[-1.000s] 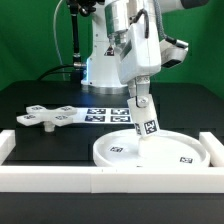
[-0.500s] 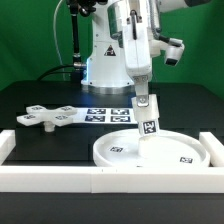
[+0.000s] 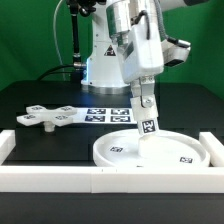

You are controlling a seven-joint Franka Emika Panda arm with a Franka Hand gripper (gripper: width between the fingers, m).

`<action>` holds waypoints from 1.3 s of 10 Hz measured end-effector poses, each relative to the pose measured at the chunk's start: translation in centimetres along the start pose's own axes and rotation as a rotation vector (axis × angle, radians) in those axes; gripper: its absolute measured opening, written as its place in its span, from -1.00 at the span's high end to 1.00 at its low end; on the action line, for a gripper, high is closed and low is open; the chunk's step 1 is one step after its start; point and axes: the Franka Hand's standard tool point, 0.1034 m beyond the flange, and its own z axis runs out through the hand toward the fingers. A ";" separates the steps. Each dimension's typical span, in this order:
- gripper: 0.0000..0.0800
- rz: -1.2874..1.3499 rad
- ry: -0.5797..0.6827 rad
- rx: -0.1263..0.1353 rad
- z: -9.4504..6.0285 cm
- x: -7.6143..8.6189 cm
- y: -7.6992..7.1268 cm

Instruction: Assemble round table

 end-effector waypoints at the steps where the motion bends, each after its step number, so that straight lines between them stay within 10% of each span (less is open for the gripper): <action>1: -0.62 -0.088 0.002 0.000 0.0 0.3 0.1; 13: -0.55 -1.040 -0.001 -0.021 0.3 -1.1 -0.2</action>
Offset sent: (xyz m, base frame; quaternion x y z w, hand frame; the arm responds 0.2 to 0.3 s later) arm 0.0000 0.0000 0.0000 0.0000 0.0000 -0.1296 0.9916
